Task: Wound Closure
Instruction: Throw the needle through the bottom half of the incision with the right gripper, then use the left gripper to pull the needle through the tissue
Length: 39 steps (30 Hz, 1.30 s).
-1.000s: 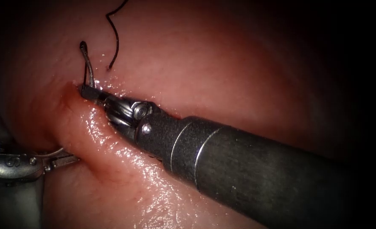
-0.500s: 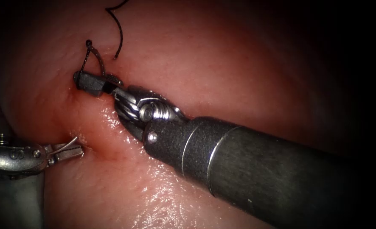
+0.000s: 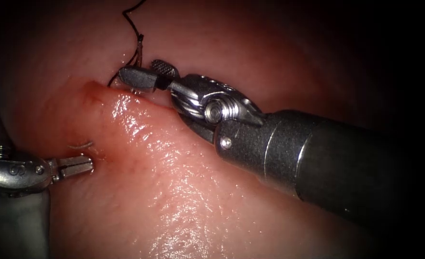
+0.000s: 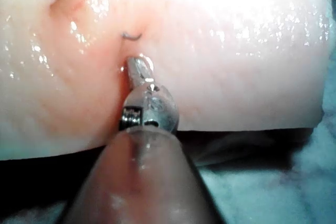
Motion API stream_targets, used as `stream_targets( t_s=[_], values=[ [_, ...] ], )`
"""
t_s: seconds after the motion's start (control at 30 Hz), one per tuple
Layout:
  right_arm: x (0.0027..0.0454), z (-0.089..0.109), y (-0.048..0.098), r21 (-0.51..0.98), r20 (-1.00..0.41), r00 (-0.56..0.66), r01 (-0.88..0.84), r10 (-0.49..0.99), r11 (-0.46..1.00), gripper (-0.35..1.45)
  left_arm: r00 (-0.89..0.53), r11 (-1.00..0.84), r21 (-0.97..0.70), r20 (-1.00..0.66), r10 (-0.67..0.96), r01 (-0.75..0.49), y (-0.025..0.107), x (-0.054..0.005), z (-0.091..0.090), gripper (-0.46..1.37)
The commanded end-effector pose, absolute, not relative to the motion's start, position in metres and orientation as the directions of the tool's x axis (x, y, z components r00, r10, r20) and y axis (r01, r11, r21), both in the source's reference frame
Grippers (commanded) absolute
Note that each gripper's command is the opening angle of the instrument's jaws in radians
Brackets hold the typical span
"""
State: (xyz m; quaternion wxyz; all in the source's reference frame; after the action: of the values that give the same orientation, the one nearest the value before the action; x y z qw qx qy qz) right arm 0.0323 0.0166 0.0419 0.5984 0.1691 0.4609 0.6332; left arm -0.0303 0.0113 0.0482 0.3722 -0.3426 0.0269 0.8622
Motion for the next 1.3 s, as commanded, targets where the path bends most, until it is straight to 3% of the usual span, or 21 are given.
stream_targets(
  t_s=[0.03, 0.17, 0.43, 0.73, 0.9, 1.07, 1.3],
  values=[
    [0.0320, 0.0420, 0.0167, 0.782, -0.346, -0.220, -0.605, 0.912, 0.150, 0.97, -0.487, -0.724, -0.206, -0.617, 0.618, -0.659, 0.0114, -0.0302, 0.0481, -0.35],
    [0.0309, 0.0424, 0.0168, 0.771, -0.371, -0.198, -0.610, 0.907, 0.182, 0.97, -0.484, -0.731, -0.193, -0.637, 0.601, -0.654, 0.0117, -0.0302, 0.0473, -0.35],
    [0.0304, 0.0435, 0.0154, 0.765, -0.381, -0.182, -0.613, 0.907, 0.198, 0.90, -0.483, -0.758, -0.165, -0.681, 0.551, -0.631, 0.0127, -0.0300, 0.0443, -0.04],
    [0.0297, 0.0449, 0.0144, 0.760, -0.390, -0.168, -0.614, 0.905, 0.214, 0.85, -0.489, -0.801, -0.165, -0.715, 0.499, -0.576, 0.0130, -0.0289, 0.0443, 0.16],
    [0.0293, 0.0452, 0.0142, 0.759, -0.392, -0.163, -0.613, 0.905, 0.218, 0.81, -0.457, -0.870, -0.213, -0.782, 0.424, -0.444, 0.0133, -0.0293, 0.0449, 0.63],
    [0.0293, 0.0454, 0.0139, 0.759, -0.395, -0.163, -0.613, 0.904, 0.221, 0.80, -0.423, -0.915, -0.221, -0.833, 0.357, -0.337, 0.0138, -0.0303, 0.0448, 0.86],
    [0.0291, 0.0457, 0.0134, 0.759, -0.397, -0.158, -0.610, 0.904, 0.227, 0.78, -0.365, -0.950, -0.208, -0.886, 0.284, -0.234, 0.0147, -0.0321, 0.0453, 0.82]
  ],
)
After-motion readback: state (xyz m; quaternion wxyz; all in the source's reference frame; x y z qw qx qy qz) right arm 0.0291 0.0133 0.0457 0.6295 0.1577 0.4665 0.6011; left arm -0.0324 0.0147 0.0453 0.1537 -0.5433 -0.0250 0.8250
